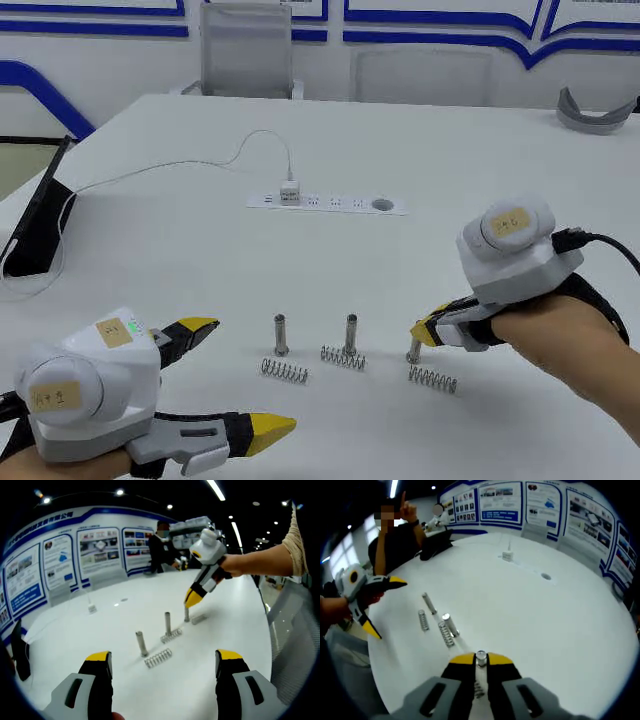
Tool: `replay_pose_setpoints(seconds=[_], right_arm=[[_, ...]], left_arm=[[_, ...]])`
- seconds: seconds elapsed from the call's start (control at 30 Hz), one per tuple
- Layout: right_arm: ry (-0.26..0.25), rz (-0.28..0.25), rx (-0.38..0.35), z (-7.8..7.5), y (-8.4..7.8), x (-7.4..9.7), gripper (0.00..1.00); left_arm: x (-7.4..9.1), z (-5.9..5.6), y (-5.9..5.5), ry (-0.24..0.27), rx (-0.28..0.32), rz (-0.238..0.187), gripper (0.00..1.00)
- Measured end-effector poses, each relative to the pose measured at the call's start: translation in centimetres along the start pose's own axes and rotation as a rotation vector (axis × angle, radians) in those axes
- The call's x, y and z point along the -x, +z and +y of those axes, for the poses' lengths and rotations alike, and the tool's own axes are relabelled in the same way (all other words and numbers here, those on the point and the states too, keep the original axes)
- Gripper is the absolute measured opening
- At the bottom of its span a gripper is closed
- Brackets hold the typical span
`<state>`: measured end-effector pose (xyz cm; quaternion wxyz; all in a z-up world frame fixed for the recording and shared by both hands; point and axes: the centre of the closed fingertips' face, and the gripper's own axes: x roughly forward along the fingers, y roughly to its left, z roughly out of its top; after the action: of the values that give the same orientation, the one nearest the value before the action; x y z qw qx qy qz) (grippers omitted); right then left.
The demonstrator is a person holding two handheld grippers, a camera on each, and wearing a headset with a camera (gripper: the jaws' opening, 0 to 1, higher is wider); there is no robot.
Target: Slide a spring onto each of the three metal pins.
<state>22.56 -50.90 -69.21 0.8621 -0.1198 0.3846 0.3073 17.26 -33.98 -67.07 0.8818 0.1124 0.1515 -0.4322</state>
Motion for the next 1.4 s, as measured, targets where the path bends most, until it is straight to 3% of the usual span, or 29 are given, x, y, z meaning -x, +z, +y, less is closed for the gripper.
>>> replay_pose_setpoints(seconds=[0.53,1.03,1.4], right_arm=[[0.002,-0.008,0.026,0.0,-0.1,0.3,0.11],[0.022,-0.053,0.037,0.1,0.4,1.8,0.16],[0.038,-0.05,0.074,-0.6,-1.2,2.6,0.17]], left_arm=[[0.1,-0.2,0.2,0.001,-0.002,-0.005,0.86],[0.2,-0.2,0.4,0.0,-0.004,-0.01,0.86],[0.3,-0.1,0.3,0.001,-0.003,-0.012,0.86]])
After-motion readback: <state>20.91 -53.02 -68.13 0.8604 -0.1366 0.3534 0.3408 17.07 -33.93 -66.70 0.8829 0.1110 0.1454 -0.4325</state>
